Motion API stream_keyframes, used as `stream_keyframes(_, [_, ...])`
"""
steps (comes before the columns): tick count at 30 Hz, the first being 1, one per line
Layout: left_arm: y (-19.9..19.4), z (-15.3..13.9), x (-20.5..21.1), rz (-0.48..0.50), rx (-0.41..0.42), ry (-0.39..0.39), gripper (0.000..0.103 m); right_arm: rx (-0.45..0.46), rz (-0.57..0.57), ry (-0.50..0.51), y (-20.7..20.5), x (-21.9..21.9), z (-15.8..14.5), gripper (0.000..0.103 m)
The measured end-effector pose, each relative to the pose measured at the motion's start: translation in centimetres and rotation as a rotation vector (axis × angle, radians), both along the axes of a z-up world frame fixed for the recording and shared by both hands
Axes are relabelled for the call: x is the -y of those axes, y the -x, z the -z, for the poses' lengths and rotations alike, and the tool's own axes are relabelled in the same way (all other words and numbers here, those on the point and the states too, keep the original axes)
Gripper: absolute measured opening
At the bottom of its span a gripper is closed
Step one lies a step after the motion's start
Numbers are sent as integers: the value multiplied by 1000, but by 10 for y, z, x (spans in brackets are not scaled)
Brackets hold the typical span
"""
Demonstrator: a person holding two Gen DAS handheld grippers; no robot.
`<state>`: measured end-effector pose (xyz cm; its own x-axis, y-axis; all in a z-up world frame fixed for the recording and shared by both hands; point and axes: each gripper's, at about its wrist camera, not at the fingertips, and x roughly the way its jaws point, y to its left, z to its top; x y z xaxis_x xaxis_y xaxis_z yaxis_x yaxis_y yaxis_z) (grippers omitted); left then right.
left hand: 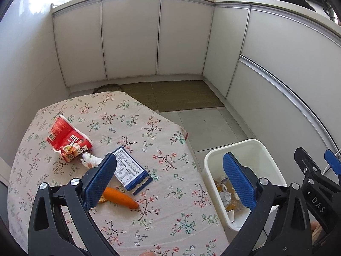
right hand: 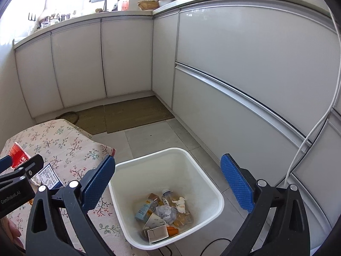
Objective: Collect trash
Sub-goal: 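Move both tools back toward the remaining orange peel on the table, then grasp the orange peel with the left tool while the right tool grasps the white tissue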
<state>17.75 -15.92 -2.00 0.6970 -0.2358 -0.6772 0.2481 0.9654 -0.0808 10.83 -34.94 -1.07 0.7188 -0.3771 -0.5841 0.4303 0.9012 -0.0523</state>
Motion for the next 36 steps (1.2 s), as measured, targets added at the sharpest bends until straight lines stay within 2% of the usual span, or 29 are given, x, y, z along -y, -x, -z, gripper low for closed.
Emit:
stream_keyframes(8, [-13,7,-44,-70,-39,-4,96,-40,-83,20,-25,-46,7,96])
stream_keyframes(15, [-29,28,-90,-144,-112,-15,96,-73,-178,46,-45,-92,15,96])
stream_keyframes(21, [-47,53,-130,-212,-234,38,96,-106,-243,43,-63,-123,23,96])
stream_keyframes(28, [-63,103,-149,-265,-495,164,94,-144,-253,7,-77,-125,32,96])
stream_keyframes(31, [-67,113,-148,-274,-507,154,88,-165,-240,-27,-82,-118,37,96])
stream_keyframes(34, [-66,122,-148,-282,-552,209,88,-171,-232,-33,-82,-114,39,96])
stream_keyframes(36, [-65,124,-141,-286,-556,204,88,-172,-228,-20,-82,-112,39,96])
